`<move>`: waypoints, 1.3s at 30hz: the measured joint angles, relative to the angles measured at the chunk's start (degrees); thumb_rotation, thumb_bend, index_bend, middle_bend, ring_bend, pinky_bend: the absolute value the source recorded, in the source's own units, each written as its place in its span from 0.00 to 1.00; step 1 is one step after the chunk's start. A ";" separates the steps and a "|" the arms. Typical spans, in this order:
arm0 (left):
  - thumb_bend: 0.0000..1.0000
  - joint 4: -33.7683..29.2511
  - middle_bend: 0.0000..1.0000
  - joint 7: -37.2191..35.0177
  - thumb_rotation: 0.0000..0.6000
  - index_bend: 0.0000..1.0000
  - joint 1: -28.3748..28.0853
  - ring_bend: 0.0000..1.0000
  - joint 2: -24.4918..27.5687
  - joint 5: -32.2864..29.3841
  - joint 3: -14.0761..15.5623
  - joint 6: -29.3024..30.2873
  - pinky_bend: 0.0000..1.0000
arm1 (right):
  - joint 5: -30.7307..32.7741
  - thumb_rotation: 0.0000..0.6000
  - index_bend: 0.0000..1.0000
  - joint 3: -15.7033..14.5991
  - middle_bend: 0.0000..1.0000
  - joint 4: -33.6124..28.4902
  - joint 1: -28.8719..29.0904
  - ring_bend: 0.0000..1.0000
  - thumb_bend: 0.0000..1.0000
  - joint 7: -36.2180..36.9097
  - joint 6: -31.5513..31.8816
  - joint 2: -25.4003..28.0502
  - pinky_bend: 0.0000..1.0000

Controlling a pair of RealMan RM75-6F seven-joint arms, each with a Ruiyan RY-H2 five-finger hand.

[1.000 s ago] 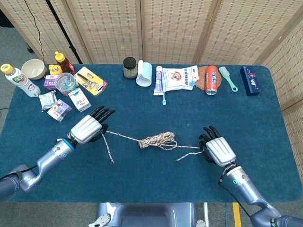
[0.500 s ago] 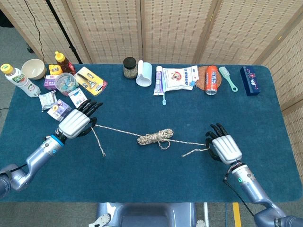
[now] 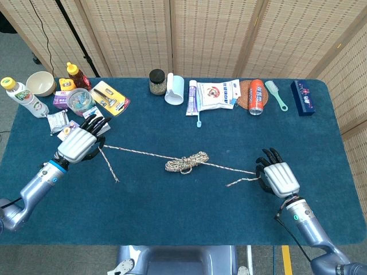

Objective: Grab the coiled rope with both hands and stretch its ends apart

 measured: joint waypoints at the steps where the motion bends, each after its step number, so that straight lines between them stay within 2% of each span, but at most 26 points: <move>1: 0.39 0.30 0.04 -0.16 1.00 0.69 0.19 0.00 0.15 -0.11 -0.02 0.00 0.00 | 0.09 1.00 0.63 0.01 0.30 0.10 -0.10 0.08 0.51 0.09 0.04 0.04 0.00; 23: 0.39 4.90 0.04 -3.31 1.00 0.69 3.06 0.00 2.70 -1.53 -0.56 0.51 0.00 | 1.05 1.00 0.63 0.43 0.30 0.55 -1.67 0.08 0.51 0.58 1.44 1.74 0.00; 39: 0.39 2.81 0.04 -4.24 1.00 0.69 3.60 0.00 4.23 -0.22 -1.30 3.15 0.00 | -1.13 1.00 0.63 0.62 0.30 -3.18 -1.41 0.08 0.51 0.52 2.47 2.84 0.00</move>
